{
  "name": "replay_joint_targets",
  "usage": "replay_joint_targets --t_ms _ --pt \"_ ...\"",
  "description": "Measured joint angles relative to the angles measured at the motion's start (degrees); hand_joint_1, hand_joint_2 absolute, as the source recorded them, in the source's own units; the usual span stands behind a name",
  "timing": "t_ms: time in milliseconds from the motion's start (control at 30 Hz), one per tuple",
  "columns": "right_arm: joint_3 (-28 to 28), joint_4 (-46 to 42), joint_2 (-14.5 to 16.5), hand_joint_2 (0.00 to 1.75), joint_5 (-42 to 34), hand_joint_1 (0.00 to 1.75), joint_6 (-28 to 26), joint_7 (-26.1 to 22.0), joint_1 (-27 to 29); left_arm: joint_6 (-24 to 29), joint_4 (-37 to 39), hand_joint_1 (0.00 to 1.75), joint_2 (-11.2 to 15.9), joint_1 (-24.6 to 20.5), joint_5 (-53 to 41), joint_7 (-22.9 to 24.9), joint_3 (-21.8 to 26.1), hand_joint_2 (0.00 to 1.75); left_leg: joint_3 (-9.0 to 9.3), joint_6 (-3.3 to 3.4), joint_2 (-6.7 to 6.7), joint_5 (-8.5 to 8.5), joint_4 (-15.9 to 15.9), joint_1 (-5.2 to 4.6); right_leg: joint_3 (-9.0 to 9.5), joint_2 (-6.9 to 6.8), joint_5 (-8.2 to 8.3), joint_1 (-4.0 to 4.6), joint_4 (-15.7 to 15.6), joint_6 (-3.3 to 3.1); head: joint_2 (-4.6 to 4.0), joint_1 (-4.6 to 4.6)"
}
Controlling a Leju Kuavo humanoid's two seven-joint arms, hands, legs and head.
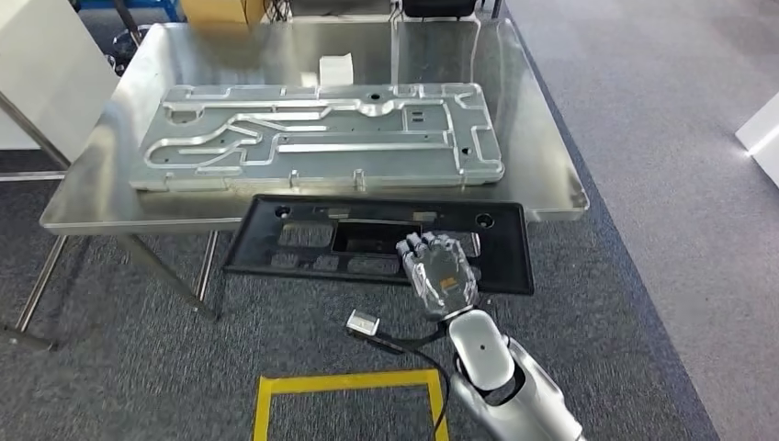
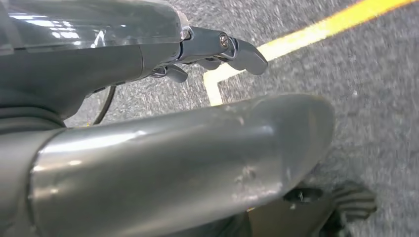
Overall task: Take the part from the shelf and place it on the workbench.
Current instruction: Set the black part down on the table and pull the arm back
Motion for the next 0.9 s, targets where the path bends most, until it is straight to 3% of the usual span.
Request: replay_joint_targets --t_ms 33,100,167,233,267,300,367,400,433,500,533,600,667,733,767,800,867,900 --pt "0.7 0.6 0.0 1.75 0.0 1.75 0.0 0.4 -0.7 0.0 0.0 0.0 0.1 -0.1 0.0 0.0 -0.1 0.0 -0.74 -0.26 0.11 0.47 2.0 -0.02 0.83 0.05 -0.36 -0.19 -0.5 -0.29 0.01 -0.09" --pt "2.0 1.7 0.0 1.75 0.0 1.75 -0.1 1.3 -2.0 0.0 0.0 0.0 0.2 -0.4 0.0 0.1 -0.3 0.0 -4.37 -0.76 0.28 -0.03 8.2 0.17 2.54 0.04 -1.29 -0.52 -1.0 -0.7 0.0 -0.2" --pt "2.9 2.5 0.0 1.75 0.0 1.75 -0.1 1.7 -2.6 0.0 0.0 0.0 0.2 -0.4 0.0 0.3 -0.3 0.0 -8.81 -1.45 0.48 -3.27 13.9 0.53 4.15 0.0 -2.66 -0.7 -1.1 -0.73 0.0 -0.23" --pt "3.6 3.1 -0.1 1.75 0.0 1.75 -0.1 1.9 -2.7 0.1 0.0 0.0 0.2 -0.1 0.0 0.5 -0.3 0.0 -11.28 -2.17 0.68 -5.73 14.3 0.95 6.15 0.1 -4.25 -0.93 -1.1 -0.42 0.0 -0.25" --pt "3.9 3.4 -0.1 1.75 0.0 1.75 -0.1 2.0 -2.7 0.1 0.0 0.0 0.3 0.0 0.1 0.6 -0.3 0.0 -11.58 -2.47 0.77 -4.91 12.2 1.17 7.3 0.16 -5.11 -1.06 -1.1 -0.18 -0.01 -0.27" --pt "4.2 3.6 -0.1 1.75 0.0 1.75 -0.1 2.2 -2.7 0.1 0.0 0.0 0.3 0.1 0.1 0.6 -0.3 0.0 -11.45 -2.68 0.85 -2.34 9.0 1.38 8.36 0.19 -5.99 -1.19 -1.1 0.11 -0.01 -0.27" --pt "4.5 4.0 -0.2 1.75 0.0 1.75 -0.1 2.3 -2.9 0.1 0.1 0.0 0.4 0.3 0.1 0.6 -0.3 0.0 -11.27 -2.61 1.05 4.94 2.6 1.58 9.9 0.27 -7.66 -1.25 -0.9 0.84 -0.01 -0.43" --pt "4.7 4.2 -0.2 1.75 0.0 1.75 -0.2 2.3 -3.0 0.2 0.1 0.0 0.4 0.4 0.1 0.7 -0.3 0.0 -11.25 -2.26 1.1 7.39 1.0 1.5 10.26 0.32 -8.32 -1.22 -0.9 1.3 0.0 -0.43" --pt "4.9 4.4 -0.3 1.75 0.0 1.75 -0.2 2.3 -3.1 0.2 0.1 0.0 0.4 0.4 0.1 0.7 -0.3 0.0 -11.28 -1.76 1.15 8.4 0.3 1.37 10.53 0.39 -8.7 -1.2 -0.9 1.74 0.0 -0.43" --pt "5.1 4.5 -0.3 1.75 0.0 1.75 -0.2 2.3 -3.4 0.2 0.1 0.0 0.4 0.3 0.1 0.7 -0.4 0.0 -10.52 -0.74 1.03 7.9 0.1 1.25 10.57 0.37 -8.68 -1.35 -0.3 2.5 0.0 -0.25" --pt "5.2 4.5 -0.3 1.75 0.0 1.75 -0.2 2.3 -3.5 0.2 0.1 0.0 0.4 0.3 0.1 0.7 -0.4 0.0 -9.92 -0.3 0.99 7.61 -0.2 1.31 9.93 0.26 -8.33 -1.43 1.3 2.74 -0.01 -0.2" --pt "5.3 4.5 -0.3 1.75 0.0 1.75 -0.3 2.3 -3.8 0.2 0.1 0.0 0.5 0.2 0.1 0.7 -0.4 0.0 -8.5 0.32 0.93 6.85 -0.7 1.38 6.36 -0.01 -8.65 -1.49 7.2 3.17 -0.01 -0.06" --pt "5.4 4.7 -0.4 1.75 0.0 1.75 -0.3 2.3 -3.8 0.2 0.1 0.0 0.5 0.1 0.1 0.7 -0.4 0.0 -7.11 0.62 0.86 5.67 -0.8 1.27 1.2 -0.14 -11.57 -1.45 13.8 3.45 -0.01 0.02" --pt "5.4 4.9 -0.5 1.75 0.0 1.75 -0.3 2.2 -3.7 0.2 0.1 0.0 0.5 0.1 0.1 0.7 -0.4 0.0 -5.37 0.74 0.71 4.26 -0.8 1.07 -2.19 -0.16 -13.86 -1.35 15.6 3.31 -0.01 0.04" --pt "5.4 5.0 -0.5 1.75 0.0 1.75 -0.3 2.1 -3.7 0.2 0.1 0.0 0.5 0.1 0.1 0.7 -0.4 0.0 -4.37 0.74 0.64 3.5 -0.8 0.94 -2.61 -0.16 -13.15 -1.2 13.9 3.01 -0.01 0.07" --pt "5.4 5.0 -0.5 1.75 0.0 1.75 -0.3 1.9 -3.7 0.2 0.1 0.0 0.5 0.1 0.1 0.7 -0.4 0.0 -3.31 0.72 0.59 2.74 -0.9 0.79 -2.39 -0.17 -10.92 -0.96 10.8 2.49 -0.01 0.09" --pt "5.2 5.1 -0.6 1.75 0.0 1.75 -0.3 1.3 -3.6 0.2 0.1 0.0 0.4 0.2 0.1 0.7 -0.4 0.0 -1.58 0.49 0.51 1.31 -1.1 0.56 -1.3 -0.06 -3.53 -0.25 3.8 1.09 -0.01 -0.03" --pt "5.0 5.1 -0.6 1.75 0.0 1.75 -0.3 0.8 -3.5 0.1 0.2 0.0 0.3 0.2 0.1 0.6 -0.4 0.0 -0.97 0.22 0.43 0.77 -1.3 0.51 -0.87 0.03 -0.81 0.06 1.6 0.49 -0.01 -0.05"
